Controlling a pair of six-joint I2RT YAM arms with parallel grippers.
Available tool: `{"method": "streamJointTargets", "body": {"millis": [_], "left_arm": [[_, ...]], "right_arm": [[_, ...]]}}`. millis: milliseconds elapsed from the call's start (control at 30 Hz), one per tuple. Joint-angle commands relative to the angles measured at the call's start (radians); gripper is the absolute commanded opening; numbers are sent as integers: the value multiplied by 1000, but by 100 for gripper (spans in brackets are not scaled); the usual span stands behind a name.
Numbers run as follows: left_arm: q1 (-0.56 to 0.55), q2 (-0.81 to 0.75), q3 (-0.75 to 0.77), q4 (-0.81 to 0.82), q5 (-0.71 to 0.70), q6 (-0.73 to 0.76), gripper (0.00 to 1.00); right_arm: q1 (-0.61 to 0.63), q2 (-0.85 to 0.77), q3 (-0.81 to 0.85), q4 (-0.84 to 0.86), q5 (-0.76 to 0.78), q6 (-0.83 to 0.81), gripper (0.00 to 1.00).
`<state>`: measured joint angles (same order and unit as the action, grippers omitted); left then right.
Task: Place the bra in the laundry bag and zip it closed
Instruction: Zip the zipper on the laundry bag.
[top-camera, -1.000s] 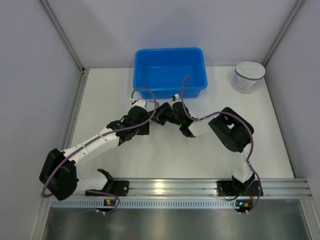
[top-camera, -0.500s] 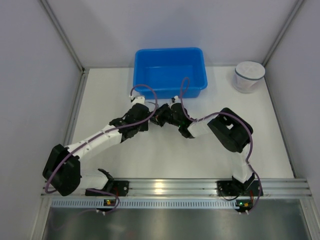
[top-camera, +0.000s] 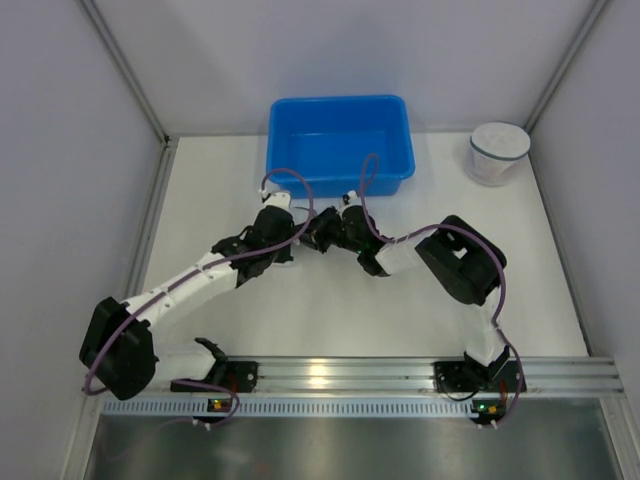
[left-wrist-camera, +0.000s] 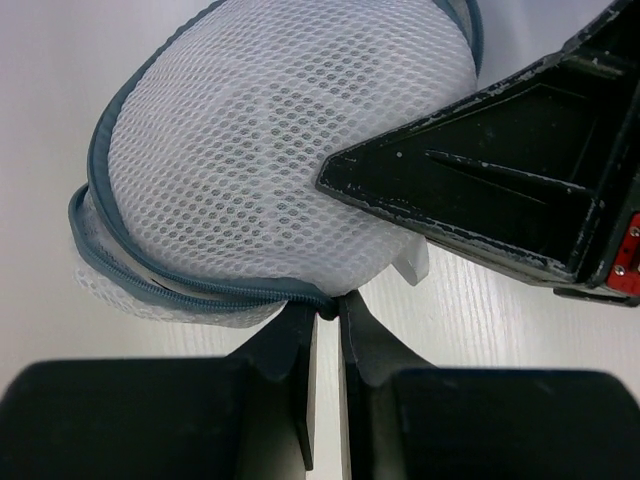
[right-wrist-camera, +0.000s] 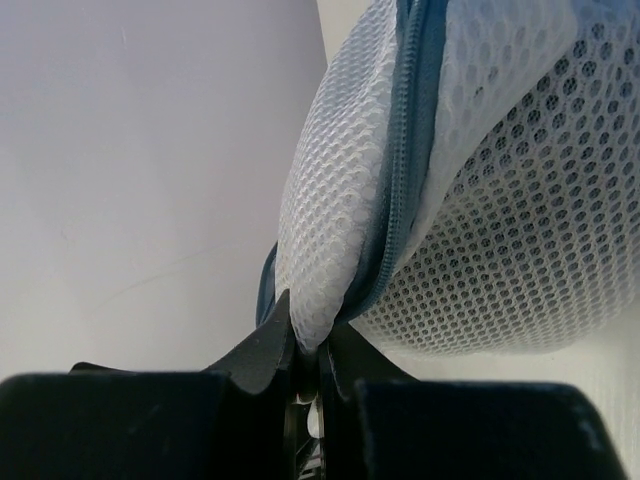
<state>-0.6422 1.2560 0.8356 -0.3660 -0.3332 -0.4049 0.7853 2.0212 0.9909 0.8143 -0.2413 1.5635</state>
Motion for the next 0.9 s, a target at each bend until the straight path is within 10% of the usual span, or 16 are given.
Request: {"method": "streamJointTargets", "body": {"millis": [0,333,867], "left_arm": [[3,-67,-6,22,36,61,0],[50,-125,-9,-86,167,225,0],[358,-81,6,-157,807,353,0]], "right_arm": [[-15,-24,-6,-13,-21,-66,0],[-87,-42,-20,-23,-104,-178,0],[-149,-82,-101,45,-119,-253,0]]}}
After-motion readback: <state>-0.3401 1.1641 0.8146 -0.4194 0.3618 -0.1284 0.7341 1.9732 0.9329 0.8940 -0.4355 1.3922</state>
